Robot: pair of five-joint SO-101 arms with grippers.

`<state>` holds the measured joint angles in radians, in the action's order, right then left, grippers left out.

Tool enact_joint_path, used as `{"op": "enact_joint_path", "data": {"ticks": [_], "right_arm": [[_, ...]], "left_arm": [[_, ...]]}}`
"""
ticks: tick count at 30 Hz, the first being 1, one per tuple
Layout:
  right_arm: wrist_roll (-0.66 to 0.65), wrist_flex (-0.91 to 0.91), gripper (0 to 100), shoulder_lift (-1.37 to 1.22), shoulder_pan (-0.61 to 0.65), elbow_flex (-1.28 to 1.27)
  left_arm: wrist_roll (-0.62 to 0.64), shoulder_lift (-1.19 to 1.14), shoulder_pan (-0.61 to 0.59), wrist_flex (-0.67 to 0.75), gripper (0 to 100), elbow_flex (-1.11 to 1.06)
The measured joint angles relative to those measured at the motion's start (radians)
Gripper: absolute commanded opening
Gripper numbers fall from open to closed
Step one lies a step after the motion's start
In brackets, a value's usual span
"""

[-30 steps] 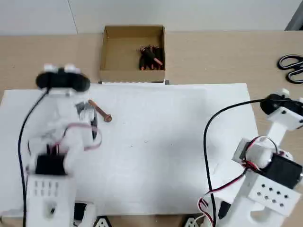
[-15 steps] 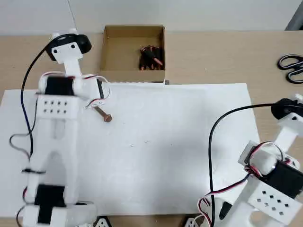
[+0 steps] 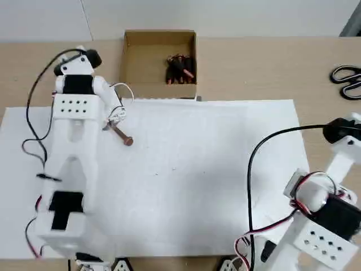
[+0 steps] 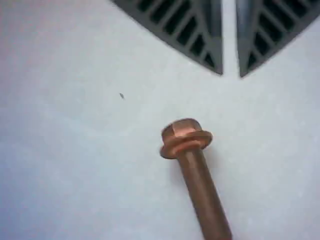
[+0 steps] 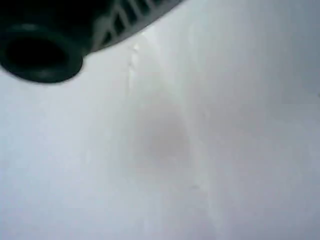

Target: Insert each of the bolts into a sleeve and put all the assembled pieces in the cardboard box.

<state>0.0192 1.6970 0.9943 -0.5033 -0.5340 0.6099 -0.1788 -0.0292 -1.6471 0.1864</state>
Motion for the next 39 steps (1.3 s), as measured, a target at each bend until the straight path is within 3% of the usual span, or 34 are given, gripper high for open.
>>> {"op": "enact_joint_path", "data": {"ticks": [7, 17, 25, 30, 39], "right_arm": [[0.000, 0.000, 0.7, 0.000, 0.000, 0.000], [0.000, 0.000, 0.7, 0.002, 0.000, -0.002], [0.000, 0.000, 0.7, 0.002, 0.000, -0.002], [0.000, 0.000, 0.7, 0.002, 0.000, -0.002], [0.000, 0.000, 0.7, 0.002, 0.000, -0.002]], "left_arm": [[0.008, -0.127, -0.003, 0.072, 15, 0.000], [0.008, -0.242, -0.005, 0.124, 16, 0.008], [0.008, -0.344, -0.005, 0.126, 14, 0.072], [0.008, -0.377, -0.005, 0.126, 0, 0.121], [0.015, -0.402, -0.003, 0.126, 1, 0.141]]}}
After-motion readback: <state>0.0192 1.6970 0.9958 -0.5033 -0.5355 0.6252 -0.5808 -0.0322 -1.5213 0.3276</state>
